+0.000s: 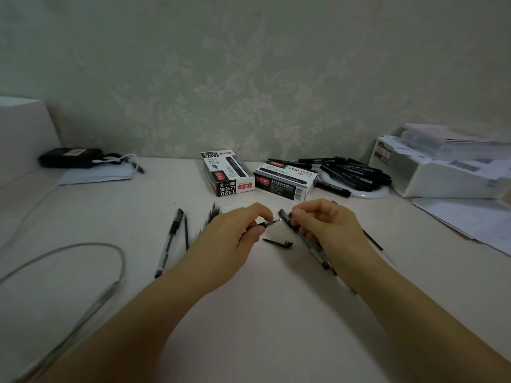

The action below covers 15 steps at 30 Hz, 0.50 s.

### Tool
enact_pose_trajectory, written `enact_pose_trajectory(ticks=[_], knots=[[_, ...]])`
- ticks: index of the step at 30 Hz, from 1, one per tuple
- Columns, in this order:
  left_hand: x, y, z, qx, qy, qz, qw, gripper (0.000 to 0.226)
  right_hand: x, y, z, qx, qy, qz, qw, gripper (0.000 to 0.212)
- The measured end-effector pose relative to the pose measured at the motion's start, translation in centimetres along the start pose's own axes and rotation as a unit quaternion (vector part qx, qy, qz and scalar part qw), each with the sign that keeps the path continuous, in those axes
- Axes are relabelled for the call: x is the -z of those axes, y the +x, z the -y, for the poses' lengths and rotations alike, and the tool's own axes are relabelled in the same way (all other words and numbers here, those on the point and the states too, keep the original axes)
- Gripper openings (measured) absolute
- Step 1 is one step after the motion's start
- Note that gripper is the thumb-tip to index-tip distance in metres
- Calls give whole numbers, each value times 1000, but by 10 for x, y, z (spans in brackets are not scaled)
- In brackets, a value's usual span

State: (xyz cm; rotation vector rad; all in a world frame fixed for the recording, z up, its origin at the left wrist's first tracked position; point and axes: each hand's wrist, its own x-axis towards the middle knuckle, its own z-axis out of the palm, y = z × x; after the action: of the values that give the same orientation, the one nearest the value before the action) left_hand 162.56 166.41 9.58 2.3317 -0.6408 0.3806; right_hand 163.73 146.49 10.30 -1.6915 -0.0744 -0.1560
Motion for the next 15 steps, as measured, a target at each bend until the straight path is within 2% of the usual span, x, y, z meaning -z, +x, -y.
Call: enact_pose_trajectory(ticks=[3, 5, 7, 10, 15], knots=[[-1, 1, 2, 19, 11, -3, 1000, 22, 5, 1, -1, 67, -172, 15, 983, 5], [-1, 0, 3, 26, 18, 0, 1000, 23, 3, -2, -1, 118, -285, 65, 949, 9], [-1, 0, 4, 30, 20, -1, 999, 23, -1, -5, -2, 160, -352, 111, 916, 10], [0, 0, 5, 48, 9, -3, 999, 23, -5, -9, -5, 192, -405, 153, 881, 12], [-1, 0, 3, 86, -34, -4, 996, 23, -7, -8, -8, 178, -422, 170, 873, 13]])
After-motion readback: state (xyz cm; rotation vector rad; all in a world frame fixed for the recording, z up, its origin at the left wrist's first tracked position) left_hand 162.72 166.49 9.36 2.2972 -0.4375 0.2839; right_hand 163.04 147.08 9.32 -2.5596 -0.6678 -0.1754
